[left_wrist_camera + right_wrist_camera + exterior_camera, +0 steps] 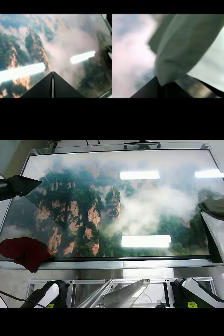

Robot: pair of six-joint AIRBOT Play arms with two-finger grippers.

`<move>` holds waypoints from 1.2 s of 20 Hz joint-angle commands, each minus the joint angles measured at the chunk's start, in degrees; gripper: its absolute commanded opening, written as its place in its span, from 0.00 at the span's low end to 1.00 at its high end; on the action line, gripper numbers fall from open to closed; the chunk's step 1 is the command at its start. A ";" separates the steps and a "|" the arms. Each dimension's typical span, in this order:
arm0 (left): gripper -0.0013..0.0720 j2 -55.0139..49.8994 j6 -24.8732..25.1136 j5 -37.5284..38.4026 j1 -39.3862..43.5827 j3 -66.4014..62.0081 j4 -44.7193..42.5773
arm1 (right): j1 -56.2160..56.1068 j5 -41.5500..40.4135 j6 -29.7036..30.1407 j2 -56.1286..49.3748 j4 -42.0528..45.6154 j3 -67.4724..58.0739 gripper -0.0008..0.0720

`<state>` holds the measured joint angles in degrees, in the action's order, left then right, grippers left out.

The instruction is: Fold the shirts.

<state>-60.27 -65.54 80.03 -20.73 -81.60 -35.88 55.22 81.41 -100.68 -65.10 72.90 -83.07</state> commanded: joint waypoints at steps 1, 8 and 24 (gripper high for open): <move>0.05 0.04 -0.11 1.05 -0.04 0.02 -0.02 | 10.78 3.58 1.51 3.43 10.03 13.64 0.03; 0.05 0.02 -0.09 0.94 -0.07 0.02 -0.02 | 14.58 -1.73 4.22 1.40 16.28 28.22 0.98; 0.02 6.54 -0.11 -1.70 1.51 8.41 -0.04 | -23.52 -6.91 6.71 8.48 -17.29 7.67 0.03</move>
<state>-57.58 -65.65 77.60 -20.25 -78.50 -35.86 44.03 78.13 -96.20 -59.88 59.00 -79.68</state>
